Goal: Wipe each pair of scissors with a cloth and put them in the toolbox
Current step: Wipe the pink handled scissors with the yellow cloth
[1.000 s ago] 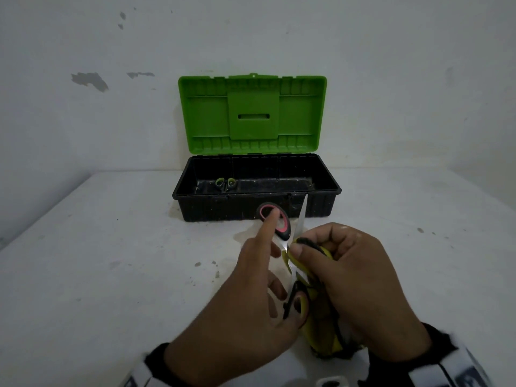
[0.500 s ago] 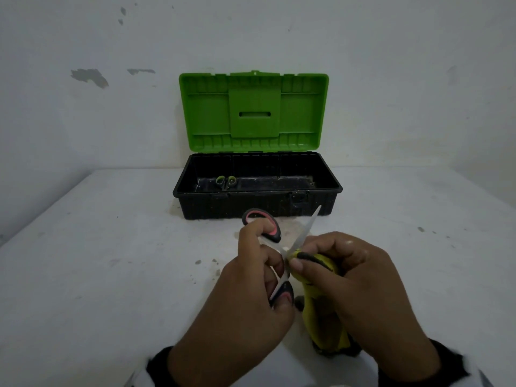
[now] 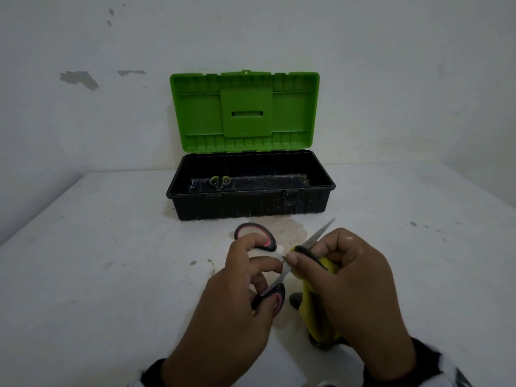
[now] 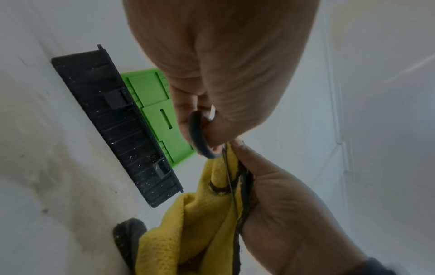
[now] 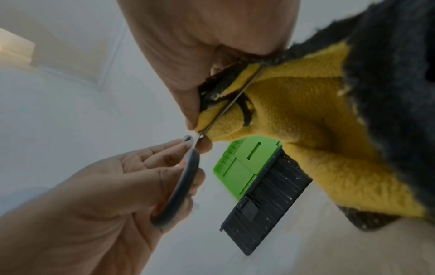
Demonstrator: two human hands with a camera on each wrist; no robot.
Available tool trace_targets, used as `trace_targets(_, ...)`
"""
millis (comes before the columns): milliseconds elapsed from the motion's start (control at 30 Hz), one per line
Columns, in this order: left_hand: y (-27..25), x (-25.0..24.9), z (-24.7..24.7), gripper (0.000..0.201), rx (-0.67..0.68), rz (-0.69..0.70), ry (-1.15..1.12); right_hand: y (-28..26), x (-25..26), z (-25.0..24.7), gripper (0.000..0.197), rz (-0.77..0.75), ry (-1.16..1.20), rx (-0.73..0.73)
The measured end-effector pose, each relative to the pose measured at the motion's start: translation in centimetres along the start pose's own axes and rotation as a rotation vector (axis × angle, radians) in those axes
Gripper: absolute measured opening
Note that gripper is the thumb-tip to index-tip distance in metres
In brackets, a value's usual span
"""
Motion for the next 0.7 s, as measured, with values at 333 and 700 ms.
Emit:
trace_targets(333,-0.3,0.2,-0.3,0.079,-0.027,-0.002,0.019,0.0,-1.0,-1.0,0.027,0.051,-0.043,-0.089)
trace_targets(700,-0.1,1.0,-0.9,0.068,-0.027,-0.017,-0.043,2.1,-4.0,-3.7,0.038,0.124,0.105,-0.243)
Point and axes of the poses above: each hand's wrist, its own y-axis towards the middle knuckle, its own z-axis out of the palm, x = y × z, the point moved 6 cm from there along y, towards the middle knuckle, and after that the axes turned 7 degrees about -z, right-handed, at the moved point
